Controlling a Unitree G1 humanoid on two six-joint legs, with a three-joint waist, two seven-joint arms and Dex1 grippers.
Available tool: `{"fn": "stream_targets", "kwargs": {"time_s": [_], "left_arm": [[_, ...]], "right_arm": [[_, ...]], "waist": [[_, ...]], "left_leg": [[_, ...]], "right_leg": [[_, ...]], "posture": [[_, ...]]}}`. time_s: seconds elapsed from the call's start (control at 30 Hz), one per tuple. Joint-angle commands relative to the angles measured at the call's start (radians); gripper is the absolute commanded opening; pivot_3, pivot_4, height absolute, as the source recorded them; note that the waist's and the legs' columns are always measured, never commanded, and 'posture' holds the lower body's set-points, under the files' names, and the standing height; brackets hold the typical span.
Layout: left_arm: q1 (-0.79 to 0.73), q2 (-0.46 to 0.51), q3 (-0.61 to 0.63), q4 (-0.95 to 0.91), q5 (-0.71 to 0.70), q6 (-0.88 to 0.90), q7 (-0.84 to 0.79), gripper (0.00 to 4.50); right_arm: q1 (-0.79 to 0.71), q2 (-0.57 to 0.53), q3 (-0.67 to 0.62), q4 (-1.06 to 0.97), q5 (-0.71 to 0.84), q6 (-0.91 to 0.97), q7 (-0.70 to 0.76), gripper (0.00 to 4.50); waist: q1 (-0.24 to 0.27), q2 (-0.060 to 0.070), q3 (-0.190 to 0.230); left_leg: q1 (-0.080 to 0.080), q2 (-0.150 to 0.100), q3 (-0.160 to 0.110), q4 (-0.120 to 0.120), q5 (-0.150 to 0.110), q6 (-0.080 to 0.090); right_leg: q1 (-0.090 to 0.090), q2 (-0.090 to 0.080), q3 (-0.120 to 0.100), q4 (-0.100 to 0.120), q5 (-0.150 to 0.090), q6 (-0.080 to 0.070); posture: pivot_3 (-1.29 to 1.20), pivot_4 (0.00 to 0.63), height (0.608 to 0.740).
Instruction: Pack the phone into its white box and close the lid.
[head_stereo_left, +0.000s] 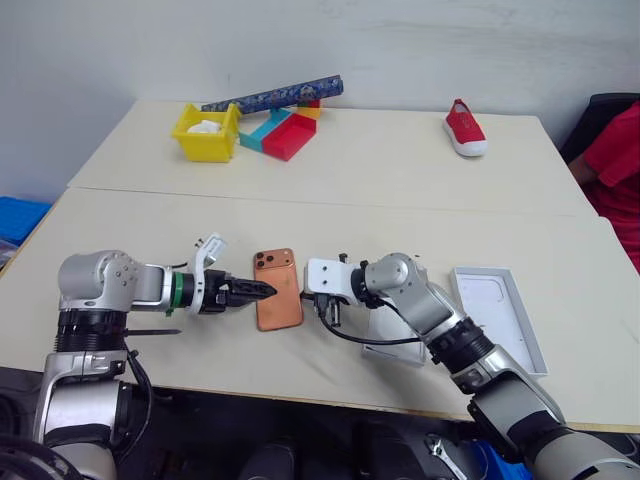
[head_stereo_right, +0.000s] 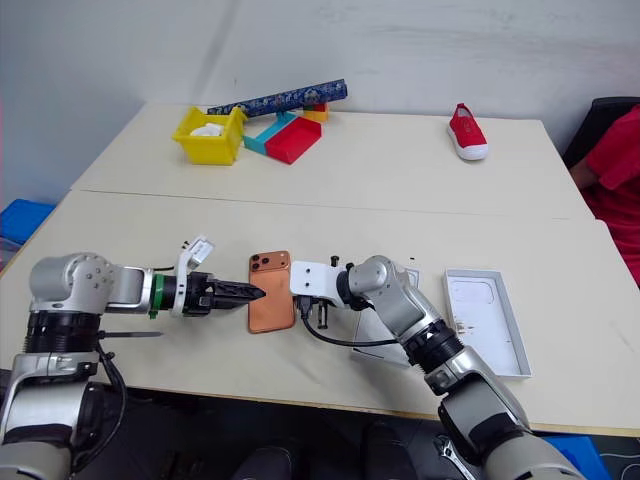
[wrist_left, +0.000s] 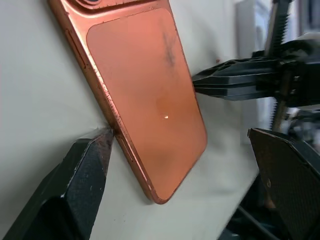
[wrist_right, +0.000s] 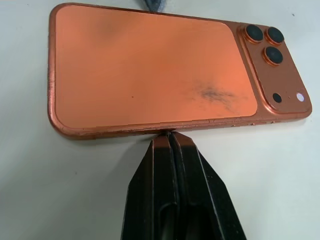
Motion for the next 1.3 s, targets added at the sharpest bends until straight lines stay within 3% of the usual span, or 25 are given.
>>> {"fn": "stream_targets", "kwargs": {"time_s": [0.03, 0.2, 0.33, 0.47, 0.83, 1.03, 1.2, 1.3], "left_arm": [[0.036, -0.036, -0.033, 0.021, -0.093, 0.026, -0.084, 4.5], [0.03, -0.04, 0.004, 0.071, -0.081, 0.025, -0.099, 4.5], [0.024, -0.038, -0.001, 0.079, -0.06, 0.012, -0.094, 4.5], [0.012, -0.038, 0.017, 0.116, -0.043, -0.008, -0.081, 3.67], [0.024, -0.016, -0.005, 0.073, -0.052, -0.058, -0.129, 0.2], [0.035, 0.047, -0.05, -0.048, -0.098, -0.078, -0.235, 0.1], [0.032, 0.06, -0.105, -0.188, -0.169, -0.04, -0.314, 0.1], [0.019, 0.014, -0.124, -0.243, -0.196, -0.007, -0.301, 0.1]], "right_arm": [[0.007, 0.022, 0.018, -0.032, 0.011, 0.001, 0.003, 0.02], [0.014, 0.02, 0.018, -0.041, 0.011, 0.005, 0.002, 0.02], [0.02, 0.013, 0.02, -0.045, 0.011, 0.005, 0.002, 0.02], [0.024, 0.009, 0.02, -0.051, 0.011, 0.005, 0.002, 0.0], [0.054, -0.02, -0.021, -0.173, 0.076, 0.0, 0.038, 0.0], [0.115, -0.085, -0.176, -0.453, 0.208, 0.165, 0.019, 0.0], [0.244, -0.208, -0.425, -0.77, 0.382, 0.404, -0.004, 0.0], [0.39, -0.318, -0.609, -0.956, 0.506, 0.537, 0.012, 0.61]], "waist": [[-0.002, 0.0, 0.0], [-0.012, -0.007, 0.0], [-0.013, -0.007, 0.001], [-0.014, -0.007, 0.001], [-0.026, -0.007, 0.002], [-0.025, -0.01, 0.006], [-0.007, -0.01, 0.006], [0.012, -0.01, 0.006]], "left_leg": [[0.0, 0.0, 0.0, 0.0, 0.0, 0.0], [-0.015, 0.001, 0.0, 0.0, 0.0, -0.001], [-0.015, 0.001, 0.0, 0.0, 0.0, -0.002], [-0.015, 0.001, 0.0, 0.0, 0.001, -0.002], [-0.016, 0.001, 0.0, -0.002, 0.001, -0.002], [-0.023, 0.002, 0.0, -0.002, 0.001, -0.002], [-0.034, 0.002, -0.003, 0.002, 0.001, -0.001], [-0.035, 0.001, -0.004, 0.002, -0.001, 0.001]], "right_leg": [[0.0, 0.0, 0.0, 0.0, 0.0, 0.0], [-0.016, 0.0, -0.001, 0.006, 0.0, 0.0], [-0.016, 0.001, -0.003, 0.006, -0.001, -0.002], [-0.016, 0.001, -0.003, 0.003, -0.001, -0.002], [-0.016, 0.0, -0.003, 0.004, -0.001, -0.002], [-0.022, 0.0, -0.003, 0.004, -0.001, -0.002], [-0.032, -0.001, -0.006, 0.005, -0.001, -0.002], [-0.03, -0.002, -0.006, 0.0, 0.0, -0.001]], "posture": [[0.0, 0.15, 0.74], [0.0, 0.15, 0.74], [0.0, 0.15, 0.74], [0.0, 0.15, 0.74], [0.0, 0.15, 0.74], [0.0, 0.15, 0.74], [0.0, 0.15, 0.74], [0.0, 0.15, 0.74]]}}
